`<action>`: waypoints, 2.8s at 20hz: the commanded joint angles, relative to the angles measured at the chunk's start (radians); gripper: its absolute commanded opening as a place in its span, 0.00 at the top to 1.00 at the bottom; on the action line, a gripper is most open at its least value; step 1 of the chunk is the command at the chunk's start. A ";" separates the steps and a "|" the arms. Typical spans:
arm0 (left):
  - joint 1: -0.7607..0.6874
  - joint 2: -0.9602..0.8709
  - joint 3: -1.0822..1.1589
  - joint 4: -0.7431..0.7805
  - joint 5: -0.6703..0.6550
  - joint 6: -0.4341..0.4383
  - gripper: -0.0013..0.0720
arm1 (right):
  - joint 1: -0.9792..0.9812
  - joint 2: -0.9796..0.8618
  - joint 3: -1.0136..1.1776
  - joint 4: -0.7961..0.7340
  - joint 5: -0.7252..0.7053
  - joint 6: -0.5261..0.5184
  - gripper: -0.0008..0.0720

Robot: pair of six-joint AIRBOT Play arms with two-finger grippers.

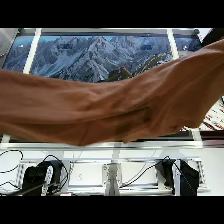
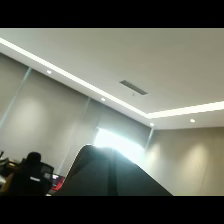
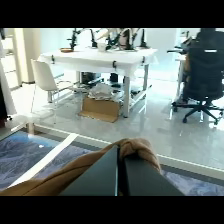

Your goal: Fold the clothes and pants, and hang the long-sleeved shirts on hangers.

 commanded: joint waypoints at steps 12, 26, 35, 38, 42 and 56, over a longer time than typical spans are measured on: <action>-0.085 -0.818 0.009 0.002 -0.309 -0.085 0.96 | 0.087 -0.651 -0.093 -0.060 0.163 0.083 0.97; -0.195 -1.054 0.008 0.054 0.030 -0.087 0.96 | 0.362 -0.960 -0.130 -0.369 -0.273 0.118 0.97; -0.201 -0.629 0.073 0.238 -0.120 -0.048 0.97 | 0.363 -0.533 -0.072 -0.441 -0.121 0.045 0.97; -0.200 -0.434 0.135 0.439 -0.210 -0.086 0.97 | 0.363 -0.317 0.047 -0.572 -0.074 0.051 0.98; -0.200 -0.235 0.214 0.642 -0.278 -0.251 0.97 | 0.363 -0.094 0.226 -0.698 -0.034 0.100 0.98; -0.200 -0.333 0.314 0.945 -0.687 -0.579 0.97 | 0.362 -0.192 0.249 -0.662 0.287 0.293 0.97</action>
